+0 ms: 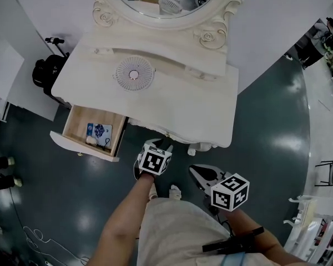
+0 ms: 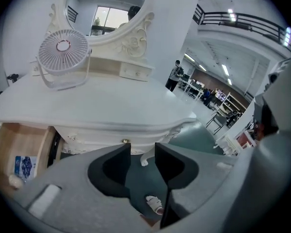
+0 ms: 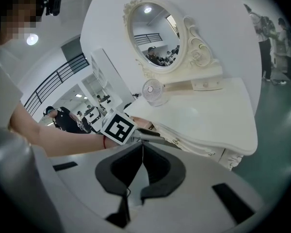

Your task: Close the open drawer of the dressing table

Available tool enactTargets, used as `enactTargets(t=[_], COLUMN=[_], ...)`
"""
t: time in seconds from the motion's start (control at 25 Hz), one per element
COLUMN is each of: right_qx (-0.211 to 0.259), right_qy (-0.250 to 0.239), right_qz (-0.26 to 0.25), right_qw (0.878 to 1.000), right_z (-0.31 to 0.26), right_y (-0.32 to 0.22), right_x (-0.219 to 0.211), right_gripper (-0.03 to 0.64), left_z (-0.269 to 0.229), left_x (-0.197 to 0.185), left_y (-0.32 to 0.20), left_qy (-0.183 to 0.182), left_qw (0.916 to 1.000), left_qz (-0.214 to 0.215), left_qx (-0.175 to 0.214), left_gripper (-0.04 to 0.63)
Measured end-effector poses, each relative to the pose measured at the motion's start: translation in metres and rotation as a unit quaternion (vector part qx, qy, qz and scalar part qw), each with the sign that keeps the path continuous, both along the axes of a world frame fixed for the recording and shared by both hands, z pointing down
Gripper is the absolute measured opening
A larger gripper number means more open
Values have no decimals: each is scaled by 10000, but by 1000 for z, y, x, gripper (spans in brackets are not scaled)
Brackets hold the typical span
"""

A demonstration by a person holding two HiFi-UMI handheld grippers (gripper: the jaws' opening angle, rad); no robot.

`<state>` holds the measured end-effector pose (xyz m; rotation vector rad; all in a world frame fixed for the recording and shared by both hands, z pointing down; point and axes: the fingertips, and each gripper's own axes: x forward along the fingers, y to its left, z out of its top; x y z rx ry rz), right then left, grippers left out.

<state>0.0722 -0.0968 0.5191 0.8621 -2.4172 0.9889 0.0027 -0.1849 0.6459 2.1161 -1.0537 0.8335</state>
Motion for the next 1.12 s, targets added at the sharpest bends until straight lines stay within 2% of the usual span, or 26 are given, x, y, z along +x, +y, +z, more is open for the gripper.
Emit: enactTargets(t=[0.2, 0.48, 0.84, 1.12], right_qx=[64, 255, 355, 486], right_qy=[-84, -203, -326, -429], right_qz=[-104, -294, -532, -743], right_qw=[9999, 9990, 9974, 9951], right_z=[-10, -27, -47, -60], right_y=[8, 14, 25, 34], right_x=[-11, -25, -34, -42], right_gripper=[17, 17, 17, 17], left_z=[-37, -86, -146, -183], left_x=[-5, -7, -16, -31], left_y=[18, 49, 102, 143], left_qy=[131, 527, 1022, 1042], left_qw=[9995, 9968, 9891, 9835], left_qz=[-150, -229, -466, -719], left_qx=[262, 557, 951, 1291], left_gripper=[98, 28, 9, 9])
